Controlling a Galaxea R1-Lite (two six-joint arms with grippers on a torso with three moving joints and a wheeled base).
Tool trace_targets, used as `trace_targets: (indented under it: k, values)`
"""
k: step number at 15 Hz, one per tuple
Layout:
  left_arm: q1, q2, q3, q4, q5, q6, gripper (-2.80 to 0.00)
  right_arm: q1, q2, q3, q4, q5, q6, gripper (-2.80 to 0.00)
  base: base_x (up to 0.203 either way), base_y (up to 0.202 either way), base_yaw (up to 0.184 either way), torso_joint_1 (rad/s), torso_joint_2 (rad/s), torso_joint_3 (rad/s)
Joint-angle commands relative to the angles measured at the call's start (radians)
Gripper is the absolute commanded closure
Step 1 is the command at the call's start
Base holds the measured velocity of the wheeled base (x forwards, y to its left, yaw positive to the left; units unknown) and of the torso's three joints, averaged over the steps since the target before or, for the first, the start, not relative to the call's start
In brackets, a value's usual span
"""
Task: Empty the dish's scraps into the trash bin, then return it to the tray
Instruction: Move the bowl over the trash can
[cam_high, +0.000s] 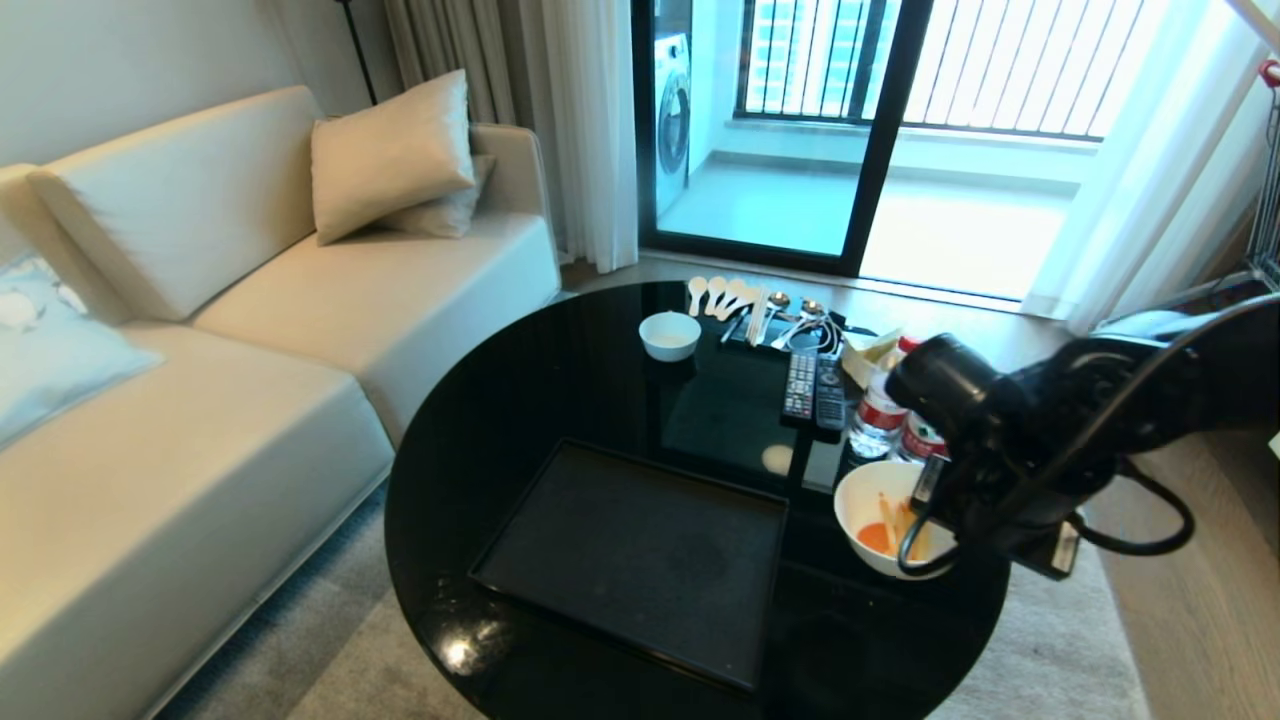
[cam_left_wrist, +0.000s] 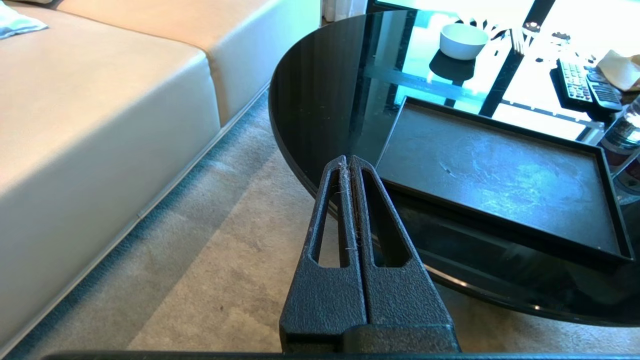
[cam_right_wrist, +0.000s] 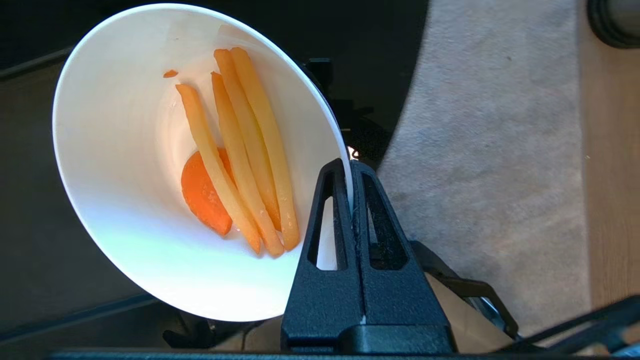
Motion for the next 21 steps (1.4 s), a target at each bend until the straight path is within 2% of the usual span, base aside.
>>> trace_targets:
  k: [1,4,8,21]
  values:
    - [0.0,0.0,0.0,-0.001,0.0,-0.001,0.0,-0.016,-0.189,0.151,-0.01,-0.003,0.007,0.0,0.0,0.0,0.0,0.0,0.0,0.0]
    - [0.0,0.0,0.0,0.0,0.0,-0.001,0.0,-0.039,-0.345,0.3,-0.035,-0.003,0.016,0.0,0.0,0.0,0.0,0.0,0.0,0.0]
    - [0.0,0.0,0.0,0.0,0.0,-0.001,0.0,-0.089,-0.509,0.435,-0.041,-0.003,0.019,0.0,0.0,0.0,0.0,0.0,0.0,0.0]
    - [0.0,0.0,0.0,0.0,0.0,-0.001,0.0,-0.105,-0.804,0.71,-0.059,0.012,0.033,0.0,0.0,0.0,0.0,0.0,0.0,0.0]
